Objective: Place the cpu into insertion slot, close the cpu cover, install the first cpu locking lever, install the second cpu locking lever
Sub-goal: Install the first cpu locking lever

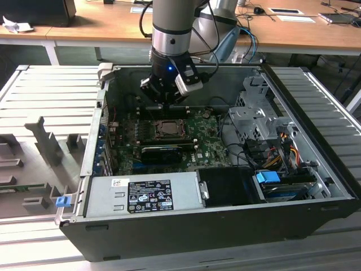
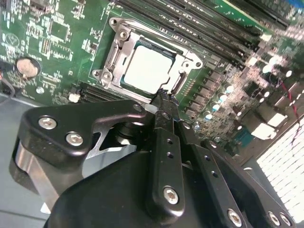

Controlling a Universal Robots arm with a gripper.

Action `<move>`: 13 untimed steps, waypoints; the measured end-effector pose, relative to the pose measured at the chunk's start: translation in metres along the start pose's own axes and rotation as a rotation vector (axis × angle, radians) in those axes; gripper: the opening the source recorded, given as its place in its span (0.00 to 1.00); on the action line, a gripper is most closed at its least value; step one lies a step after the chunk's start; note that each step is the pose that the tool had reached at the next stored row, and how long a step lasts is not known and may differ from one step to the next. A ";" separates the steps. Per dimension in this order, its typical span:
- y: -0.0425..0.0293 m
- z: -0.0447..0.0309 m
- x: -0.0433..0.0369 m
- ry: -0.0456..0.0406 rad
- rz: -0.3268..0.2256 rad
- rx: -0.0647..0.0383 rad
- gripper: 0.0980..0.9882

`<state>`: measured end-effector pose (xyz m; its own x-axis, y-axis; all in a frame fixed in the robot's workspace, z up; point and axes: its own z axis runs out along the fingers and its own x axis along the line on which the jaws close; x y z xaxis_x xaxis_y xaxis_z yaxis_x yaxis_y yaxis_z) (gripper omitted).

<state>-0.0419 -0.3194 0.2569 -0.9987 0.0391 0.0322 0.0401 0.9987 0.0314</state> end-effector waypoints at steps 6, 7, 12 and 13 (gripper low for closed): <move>-0.0001 0.0005 0.0015 -0.0055 -0.083 -0.014 0.01; -0.0001 0.0005 0.0020 -0.0122 -0.084 -0.017 0.01; -0.0003 0.0007 0.0067 -0.0479 -0.088 -0.020 0.01; -0.0004 0.0007 0.0072 -0.0481 -0.088 -0.021 0.01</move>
<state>-0.0491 -0.3195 0.2563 -0.9987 -0.0472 -0.0195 -0.0481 0.9975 0.0526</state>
